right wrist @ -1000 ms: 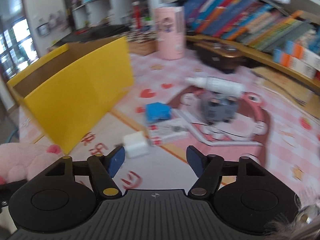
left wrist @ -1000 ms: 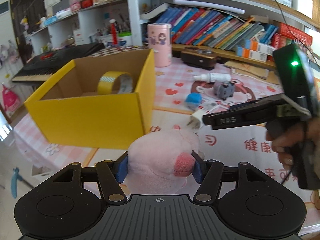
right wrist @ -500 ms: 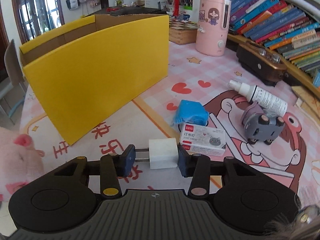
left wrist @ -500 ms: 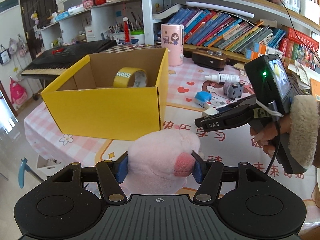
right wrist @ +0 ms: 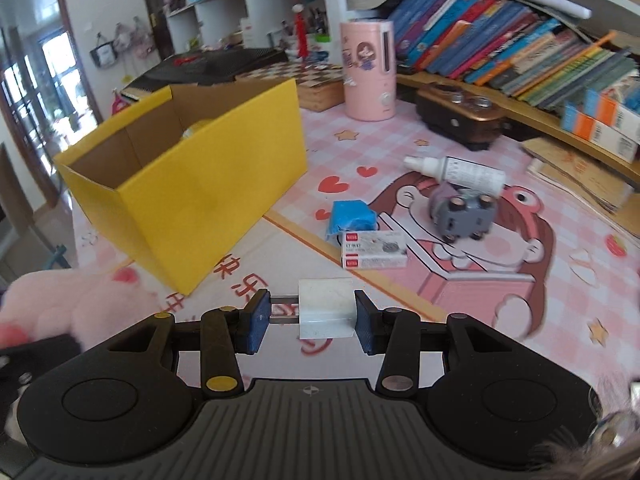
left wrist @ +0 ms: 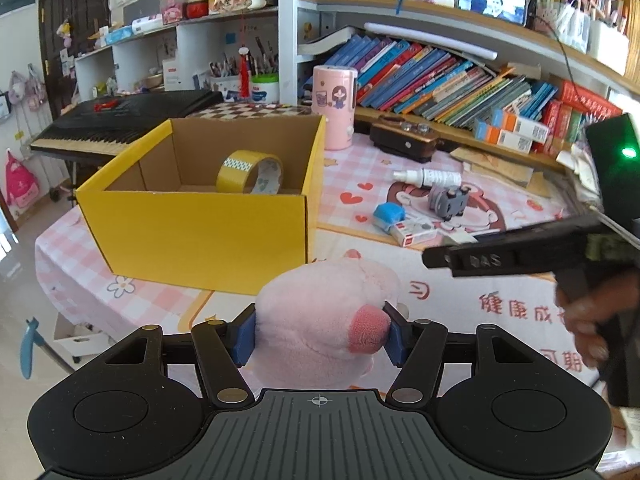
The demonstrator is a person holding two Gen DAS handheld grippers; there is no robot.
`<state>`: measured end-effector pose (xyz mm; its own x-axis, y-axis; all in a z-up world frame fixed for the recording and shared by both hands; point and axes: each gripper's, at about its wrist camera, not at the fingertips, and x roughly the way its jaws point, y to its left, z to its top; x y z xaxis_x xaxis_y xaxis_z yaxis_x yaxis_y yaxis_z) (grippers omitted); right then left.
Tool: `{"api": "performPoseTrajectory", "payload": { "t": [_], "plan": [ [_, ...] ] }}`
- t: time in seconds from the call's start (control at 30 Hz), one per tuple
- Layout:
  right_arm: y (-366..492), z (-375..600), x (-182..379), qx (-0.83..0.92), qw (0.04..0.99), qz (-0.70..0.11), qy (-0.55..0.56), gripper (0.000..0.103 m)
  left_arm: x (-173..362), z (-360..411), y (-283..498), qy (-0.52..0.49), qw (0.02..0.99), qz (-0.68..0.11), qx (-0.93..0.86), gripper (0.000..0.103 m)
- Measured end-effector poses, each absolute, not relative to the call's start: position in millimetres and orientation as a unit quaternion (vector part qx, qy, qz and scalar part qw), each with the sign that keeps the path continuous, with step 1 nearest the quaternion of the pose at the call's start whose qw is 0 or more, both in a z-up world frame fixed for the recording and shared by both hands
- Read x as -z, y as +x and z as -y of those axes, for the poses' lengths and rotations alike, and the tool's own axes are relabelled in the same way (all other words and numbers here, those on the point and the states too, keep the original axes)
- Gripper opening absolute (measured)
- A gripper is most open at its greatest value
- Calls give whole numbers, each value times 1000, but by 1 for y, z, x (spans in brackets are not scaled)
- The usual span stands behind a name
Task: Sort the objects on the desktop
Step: 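Carry the plug with the right tool while the left tool carries the pig toward the yellow box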
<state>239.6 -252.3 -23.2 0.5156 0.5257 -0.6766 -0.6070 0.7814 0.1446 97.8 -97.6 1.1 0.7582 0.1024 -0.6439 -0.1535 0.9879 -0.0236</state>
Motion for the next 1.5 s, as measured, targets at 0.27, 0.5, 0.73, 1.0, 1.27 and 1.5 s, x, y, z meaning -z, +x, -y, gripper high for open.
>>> {"api": "performPoseTrajectory", "payload": {
  "t": [0.27, 0.5, 0.73, 1.0, 1.27, 1.5],
  "plan": [
    [193, 258, -6, -298, 883, -362, -22, 41, -13, 88, 87, -46, 946, -319, -41, 61],
    [158, 246, -15, -276, 890, -364, -13, 41, -16, 63, 73, -58, 947, -314, -34, 61],
    [130, 223, -12, -257, 888, -381, -11, 41, -14, 37, 57, -65, 946, -319, -19, 61],
    [94, 197, -8, -244, 886, -394, -15, 41, -11, 7, 31, -76, 944, -321, 1, 61],
    [59, 176, -2, -230, 885, -404, -15, 41, -7, -16, 7, -80, 942, -326, 21, 61],
    [32, 160, 5, -219, 883, -416, -6, 41, -3, -33, -12, -76, 939, -334, 34, 61]
  ]
}}
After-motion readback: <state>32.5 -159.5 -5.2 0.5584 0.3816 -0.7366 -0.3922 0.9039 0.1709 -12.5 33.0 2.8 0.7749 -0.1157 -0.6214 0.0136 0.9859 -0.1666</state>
